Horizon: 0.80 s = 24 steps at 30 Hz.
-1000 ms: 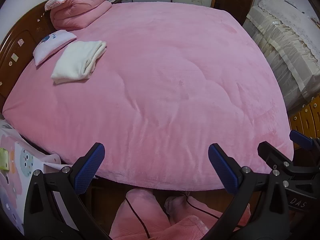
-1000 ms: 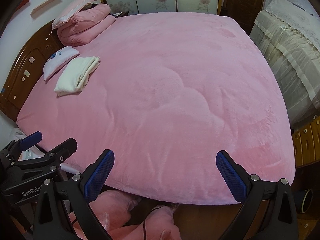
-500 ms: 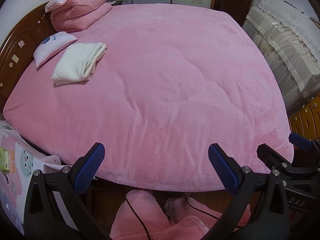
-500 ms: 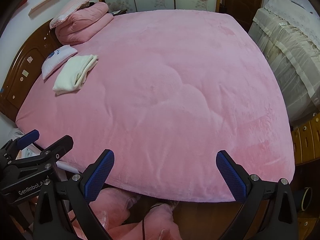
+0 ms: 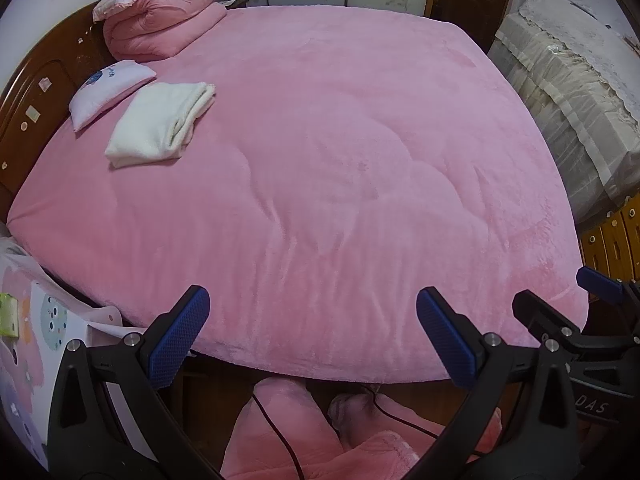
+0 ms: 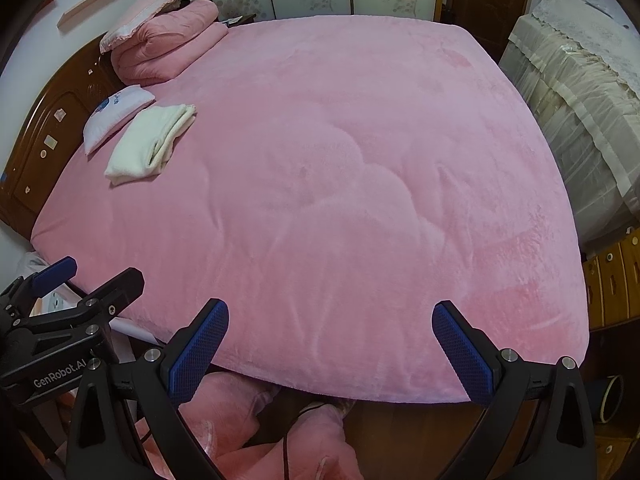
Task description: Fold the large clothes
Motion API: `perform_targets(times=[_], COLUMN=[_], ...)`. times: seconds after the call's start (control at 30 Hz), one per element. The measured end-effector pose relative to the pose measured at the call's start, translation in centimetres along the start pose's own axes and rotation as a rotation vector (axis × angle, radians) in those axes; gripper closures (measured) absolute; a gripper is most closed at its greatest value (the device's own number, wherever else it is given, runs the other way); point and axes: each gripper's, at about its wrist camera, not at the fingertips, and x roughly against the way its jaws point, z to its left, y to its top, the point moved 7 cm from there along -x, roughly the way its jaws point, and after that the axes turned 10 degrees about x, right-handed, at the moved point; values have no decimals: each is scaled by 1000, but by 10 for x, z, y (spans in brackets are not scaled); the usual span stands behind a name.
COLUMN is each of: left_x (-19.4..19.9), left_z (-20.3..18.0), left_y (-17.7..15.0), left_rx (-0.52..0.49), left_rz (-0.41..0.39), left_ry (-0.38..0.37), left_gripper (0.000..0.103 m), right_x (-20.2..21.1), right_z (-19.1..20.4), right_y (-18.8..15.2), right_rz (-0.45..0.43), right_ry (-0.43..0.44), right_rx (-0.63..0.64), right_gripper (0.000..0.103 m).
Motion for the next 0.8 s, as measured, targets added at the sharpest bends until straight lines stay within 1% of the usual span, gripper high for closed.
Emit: perform_targets(times=[0.53, 0.8], left_x=[4, 5], left_z=[1, -5], left_y=[0, 1], left_rx=[-4, -20], left_rz=[-13, -17], left_ry=[5, 12], left_gripper=[1, 1], right_x=[-5, -9], right_z=[-16, -23], right_y=[2, 2], right_rz=[11, 13], right_ry=[8, 11], right_rx=[25, 2], right_gripper=[0, 0])
